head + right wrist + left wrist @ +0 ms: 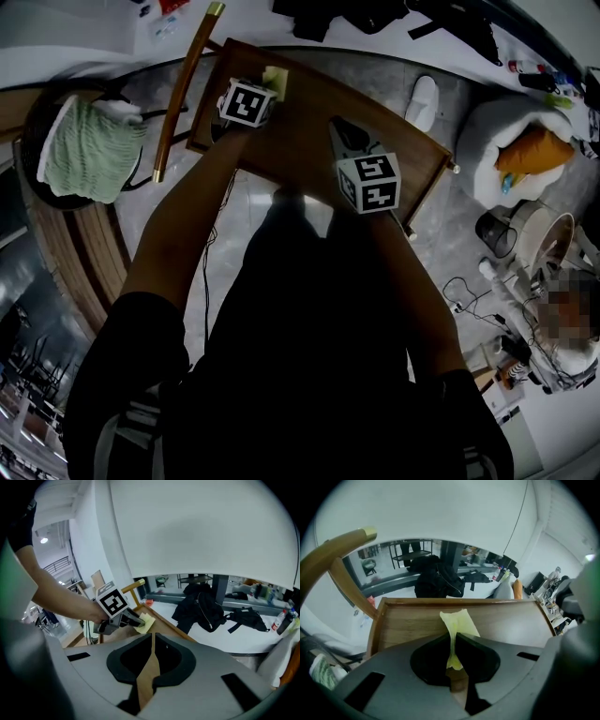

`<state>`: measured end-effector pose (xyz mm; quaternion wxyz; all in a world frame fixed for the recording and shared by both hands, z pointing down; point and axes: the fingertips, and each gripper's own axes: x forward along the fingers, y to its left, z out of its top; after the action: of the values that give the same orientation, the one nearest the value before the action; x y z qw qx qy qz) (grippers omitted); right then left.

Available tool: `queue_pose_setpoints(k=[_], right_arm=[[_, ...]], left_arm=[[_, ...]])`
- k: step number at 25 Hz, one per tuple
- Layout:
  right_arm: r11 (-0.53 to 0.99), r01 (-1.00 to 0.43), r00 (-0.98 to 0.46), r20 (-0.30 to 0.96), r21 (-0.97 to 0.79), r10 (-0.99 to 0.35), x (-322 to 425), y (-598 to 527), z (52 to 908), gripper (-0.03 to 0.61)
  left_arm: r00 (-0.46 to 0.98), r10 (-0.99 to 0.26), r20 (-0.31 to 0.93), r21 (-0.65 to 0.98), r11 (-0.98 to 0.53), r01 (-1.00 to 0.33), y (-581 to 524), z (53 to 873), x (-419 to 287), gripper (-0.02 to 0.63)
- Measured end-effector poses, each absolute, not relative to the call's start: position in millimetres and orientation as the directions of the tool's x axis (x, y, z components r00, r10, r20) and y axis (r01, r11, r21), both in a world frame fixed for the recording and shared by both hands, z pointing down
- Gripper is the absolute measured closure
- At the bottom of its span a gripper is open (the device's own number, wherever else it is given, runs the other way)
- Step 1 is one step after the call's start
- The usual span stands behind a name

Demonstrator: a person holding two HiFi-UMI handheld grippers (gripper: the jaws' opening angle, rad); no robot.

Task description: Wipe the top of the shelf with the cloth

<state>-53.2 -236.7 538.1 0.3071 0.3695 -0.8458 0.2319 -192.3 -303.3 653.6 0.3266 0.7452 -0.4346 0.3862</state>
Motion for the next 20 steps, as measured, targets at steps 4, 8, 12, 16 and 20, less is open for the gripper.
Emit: queue_pose_setpoints(k=[4,8,12,16,20], right_arm=[[0.618,-0.77,-0.53,0.699,-0.158,-0.481,-57.7,-233.4,541.0,0.544],[0.605,-0.781,-0.515,0.707,-0.154,-0.485,-54.3,-233.9,543.7,0.545],[0.603,-0.782,-0.513,0.71,-0.156,-0.482,-53.0,-231.0,544.5,0.543],[0.596,-0.786,-0.514,0.71,-0.165,-0.481,-47.7,-224.5,545.0,0.544],[0.583,-0.794,-0.509,0.71,-0.17,-0.486,-26.5,-218.2,542.8,0.545]], left_arm=[[0.302,-0.406,0.863,0.133,-0.394,-0.909,-312.1,654.2,-212.6,0.583],[0.292,-0.399,0.869,0.145,-0.359,-0.922,-315.6,658.4,-225.3,0.583],[0.254,-0.41,0.876,0.117,-0.33,-0.937,-318.5,661.5,-238.5,0.583],[0.204,-0.432,0.878,0.087,-0.275,-0.958,-322.0,661.9,-255.2,0.583],[0.183,-0.443,0.878,0.102,-0.2,-0.975,-318.5,657.1,-259.9,0.583]])
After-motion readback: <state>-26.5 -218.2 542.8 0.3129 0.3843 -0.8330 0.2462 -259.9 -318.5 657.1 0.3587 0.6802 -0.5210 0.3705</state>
